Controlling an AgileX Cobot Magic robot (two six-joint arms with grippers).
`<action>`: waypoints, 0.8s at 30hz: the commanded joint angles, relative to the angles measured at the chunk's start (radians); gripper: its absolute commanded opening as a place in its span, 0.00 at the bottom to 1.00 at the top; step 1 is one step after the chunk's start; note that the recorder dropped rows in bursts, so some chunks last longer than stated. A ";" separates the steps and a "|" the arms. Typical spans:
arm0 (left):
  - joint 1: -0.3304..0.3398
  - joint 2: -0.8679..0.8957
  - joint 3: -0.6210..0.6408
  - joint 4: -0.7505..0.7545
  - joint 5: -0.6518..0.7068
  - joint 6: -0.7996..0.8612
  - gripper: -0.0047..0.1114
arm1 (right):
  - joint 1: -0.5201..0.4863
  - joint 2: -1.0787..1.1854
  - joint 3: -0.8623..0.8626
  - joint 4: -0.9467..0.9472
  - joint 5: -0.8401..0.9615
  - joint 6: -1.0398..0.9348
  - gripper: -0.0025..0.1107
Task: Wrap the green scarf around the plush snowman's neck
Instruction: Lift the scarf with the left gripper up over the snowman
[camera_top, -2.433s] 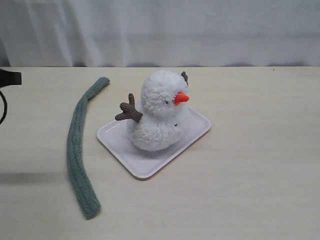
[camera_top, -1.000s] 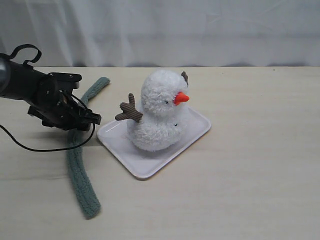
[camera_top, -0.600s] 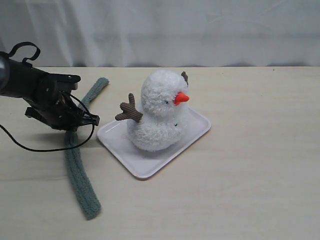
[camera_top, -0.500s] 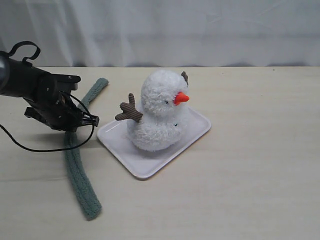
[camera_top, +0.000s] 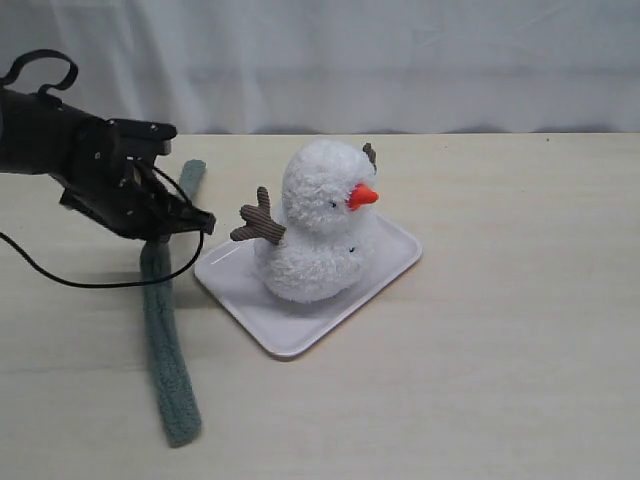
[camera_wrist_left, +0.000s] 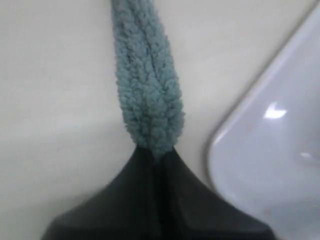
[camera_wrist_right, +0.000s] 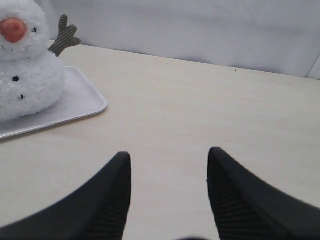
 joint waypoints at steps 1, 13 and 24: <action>-0.089 -0.101 0.001 0.075 -0.070 0.003 0.04 | -0.002 -0.005 0.002 -0.007 -0.004 0.000 0.43; -0.158 -0.314 0.001 0.125 -0.217 -0.002 0.04 | -0.002 -0.005 0.002 -0.007 -0.004 0.000 0.43; -0.236 -0.439 0.001 0.101 -0.395 0.005 0.04 | -0.002 -0.005 0.002 -0.007 -0.004 0.000 0.43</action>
